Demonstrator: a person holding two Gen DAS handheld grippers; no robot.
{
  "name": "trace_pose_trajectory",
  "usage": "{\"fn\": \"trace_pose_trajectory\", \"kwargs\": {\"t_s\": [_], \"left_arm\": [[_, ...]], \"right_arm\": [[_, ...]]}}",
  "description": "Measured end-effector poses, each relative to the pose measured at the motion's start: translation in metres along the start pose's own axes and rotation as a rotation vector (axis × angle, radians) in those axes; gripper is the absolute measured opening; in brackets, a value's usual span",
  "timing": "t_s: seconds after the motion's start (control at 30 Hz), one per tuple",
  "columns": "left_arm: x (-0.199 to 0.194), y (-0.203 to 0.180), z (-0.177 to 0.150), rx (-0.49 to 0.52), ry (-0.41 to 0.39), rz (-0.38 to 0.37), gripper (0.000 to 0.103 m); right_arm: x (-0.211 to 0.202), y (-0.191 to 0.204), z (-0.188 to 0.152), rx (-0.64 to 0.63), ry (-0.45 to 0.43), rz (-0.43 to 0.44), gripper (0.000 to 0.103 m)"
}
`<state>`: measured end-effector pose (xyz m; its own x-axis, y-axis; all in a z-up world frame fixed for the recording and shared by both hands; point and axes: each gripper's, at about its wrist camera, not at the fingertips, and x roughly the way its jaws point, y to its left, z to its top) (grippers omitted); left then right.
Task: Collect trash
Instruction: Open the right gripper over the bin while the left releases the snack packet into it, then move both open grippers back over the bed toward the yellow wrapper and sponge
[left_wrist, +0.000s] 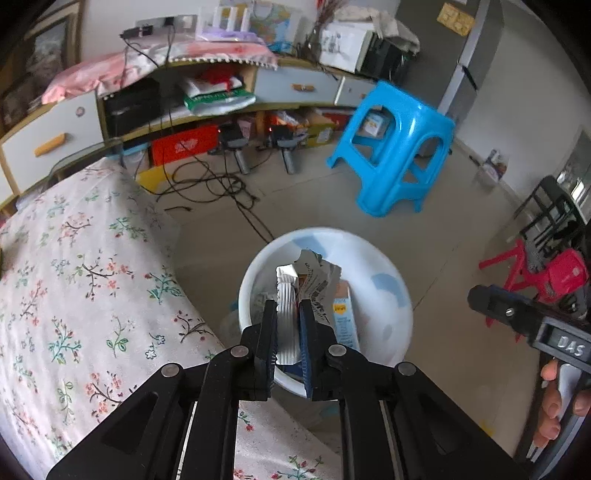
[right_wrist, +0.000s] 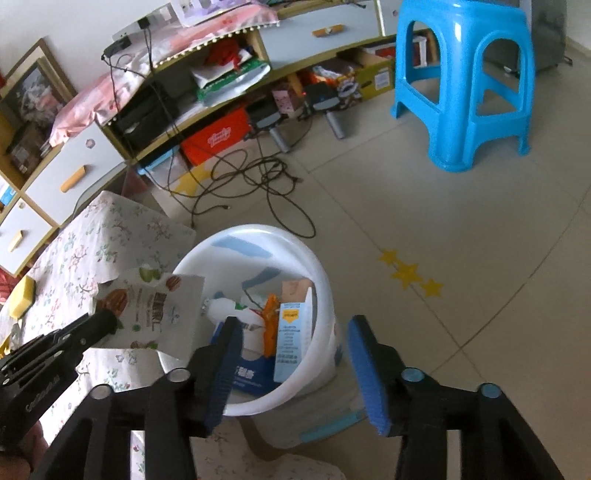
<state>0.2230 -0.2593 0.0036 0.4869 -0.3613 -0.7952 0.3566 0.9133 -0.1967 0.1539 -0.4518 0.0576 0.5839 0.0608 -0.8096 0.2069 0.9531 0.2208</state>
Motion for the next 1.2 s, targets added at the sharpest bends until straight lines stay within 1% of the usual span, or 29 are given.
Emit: {"fn": "trace_pose_trajectory", "kwargs": {"t_s": [0.03, 0.07, 0.1, 0.17, 0.2, 0.27, 0.43, 0.63, 0.77, 0.87, 0.97, 1.0, 1.2], "left_arm": [[0.003, 0.0, 0.0, 0.009, 0.017, 0.023, 0.018], [0.004, 0.0, 0.001, 0.012, 0.025, 0.032, 0.034], [0.005, 0.001, 0.0, 0.009, 0.031, 0.042, 0.057], [0.003, 0.004, -0.002, 0.005, 0.024, 0.066, 0.08], [0.001, 0.004, -0.003, 0.008, 0.017, 0.082, 0.083], [-0.001, 0.006, -0.005, 0.02, 0.019, 0.105, 0.085], [-0.007, 0.016, -0.01, 0.003, 0.029, 0.106, 0.088], [-0.016, 0.031, -0.018, -0.002, 0.031, 0.135, 0.092], [-0.028, 0.045, -0.027, 0.002, 0.021, 0.168, 0.095], [-0.037, 0.059, -0.034, -0.007, 0.012, 0.192, 0.099], [-0.046, 0.074, -0.04, -0.022, 0.007, 0.218, 0.099], [-0.049, 0.08, -0.042, -0.028, 0.008, 0.228, 0.099], [-0.067, 0.119, -0.056, -0.07, 0.014, 0.296, 0.1]], "right_arm": [[0.0, 0.0, 0.0, 0.002, -0.002, -0.002, 0.062], [-0.001, 0.0, 0.0, 0.003, -0.005, -0.004, 0.062], [-0.001, 0.001, 0.0, 0.004, -0.006, -0.005, 0.063], [-0.002, 0.001, 0.0, 0.002, -0.008, -0.008, 0.064], [-0.002, 0.002, 0.0, 0.001, -0.008, -0.009, 0.064], [-0.003, 0.002, 0.0, 0.001, -0.009, -0.01, 0.065], [-0.002, 0.001, -0.001, 0.0, -0.008, -0.007, 0.067], [0.001, 0.014, 0.0, -0.021, -0.004, -0.003, 0.07], [0.006, 0.027, 0.001, -0.048, 0.002, -0.006, 0.071], [0.01, 0.037, 0.001, -0.065, 0.005, -0.011, 0.074], [0.014, 0.048, 0.001, -0.084, 0.006, -0.014, 0.082], [0.016, 0.053, 0.001, -0.091, 0.011, -0.017, 0.087], [0.028, 0.082, -0.003, -0.147, 0.031, -0.026, 0.09]]}}
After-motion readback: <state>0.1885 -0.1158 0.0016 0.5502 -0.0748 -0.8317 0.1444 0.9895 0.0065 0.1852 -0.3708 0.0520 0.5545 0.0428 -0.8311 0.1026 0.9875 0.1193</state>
